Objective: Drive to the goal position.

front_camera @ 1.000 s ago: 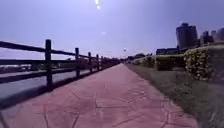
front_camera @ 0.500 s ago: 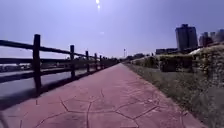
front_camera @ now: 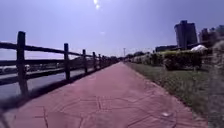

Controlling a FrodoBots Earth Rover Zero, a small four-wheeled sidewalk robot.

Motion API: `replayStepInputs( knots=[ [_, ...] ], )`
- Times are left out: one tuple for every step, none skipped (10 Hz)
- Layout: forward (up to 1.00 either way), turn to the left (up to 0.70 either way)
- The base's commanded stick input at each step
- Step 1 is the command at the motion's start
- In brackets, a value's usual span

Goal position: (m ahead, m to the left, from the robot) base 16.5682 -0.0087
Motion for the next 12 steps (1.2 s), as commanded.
replayStepInputs(
  knots=[
    [1.00,0.01],
    [1.00,0.01],
    [1.00,0.01],
    [1.00,0.01],
    [1.00,0.01],
    [1.00,0.01],
    [1.00,0.01],
    [1.00,0.01],
    [1.00,0.01],
    [1.00,0.01],
    [1.00,0.01],
    [1.00,0.01]
  ],
)
